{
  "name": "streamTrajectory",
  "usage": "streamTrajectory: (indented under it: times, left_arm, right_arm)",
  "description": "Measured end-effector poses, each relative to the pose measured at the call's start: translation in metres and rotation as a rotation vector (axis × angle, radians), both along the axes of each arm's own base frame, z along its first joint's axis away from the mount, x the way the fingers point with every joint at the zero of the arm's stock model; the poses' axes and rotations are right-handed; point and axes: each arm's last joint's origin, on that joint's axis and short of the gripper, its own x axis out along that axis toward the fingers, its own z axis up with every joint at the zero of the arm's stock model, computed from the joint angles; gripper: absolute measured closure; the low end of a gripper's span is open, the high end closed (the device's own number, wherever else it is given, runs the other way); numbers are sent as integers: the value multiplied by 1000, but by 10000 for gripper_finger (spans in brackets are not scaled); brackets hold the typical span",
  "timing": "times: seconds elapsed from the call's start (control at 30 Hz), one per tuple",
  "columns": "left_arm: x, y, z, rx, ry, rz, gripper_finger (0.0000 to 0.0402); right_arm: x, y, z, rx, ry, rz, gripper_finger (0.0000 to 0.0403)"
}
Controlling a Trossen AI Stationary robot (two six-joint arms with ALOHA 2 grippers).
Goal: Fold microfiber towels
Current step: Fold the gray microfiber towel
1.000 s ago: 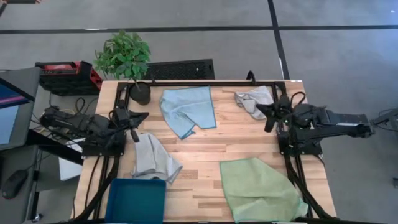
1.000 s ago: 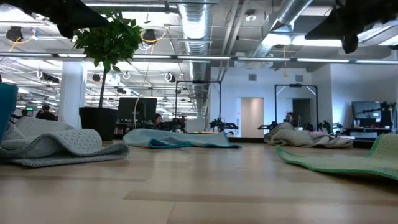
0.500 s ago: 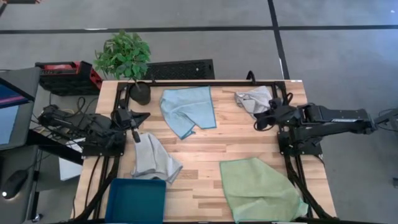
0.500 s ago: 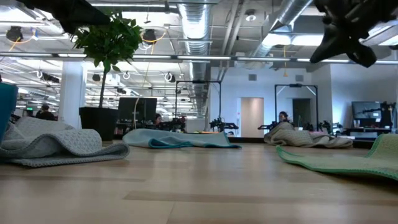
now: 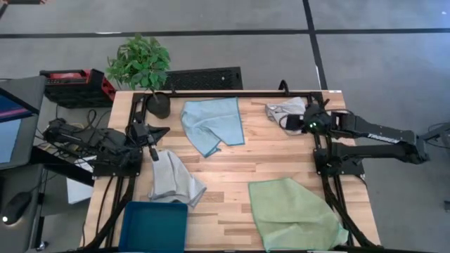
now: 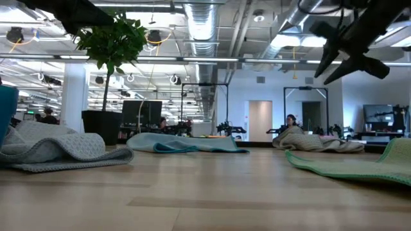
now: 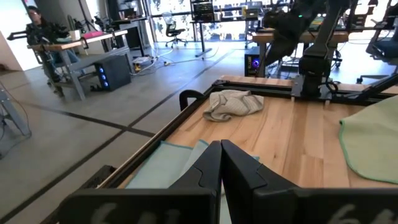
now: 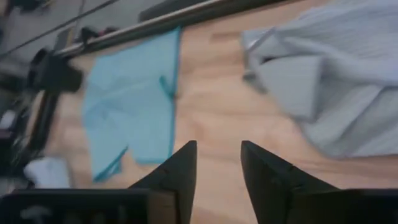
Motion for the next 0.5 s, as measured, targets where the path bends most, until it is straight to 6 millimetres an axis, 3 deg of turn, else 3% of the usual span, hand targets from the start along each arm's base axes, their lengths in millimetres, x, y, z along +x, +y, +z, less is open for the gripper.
streamTrajectory:
  times: [0.27, 0.5]
  left_arm:
    - [0, 0, 0, 0, 0, -1, 402]
    - [0, 0, 0, 0, 0, -1, 402]
  right_arm:
    - [1, -35, -10, -2, 102, -148, 227]
    - [13, -68, -33, 200, 125, -117, 230]
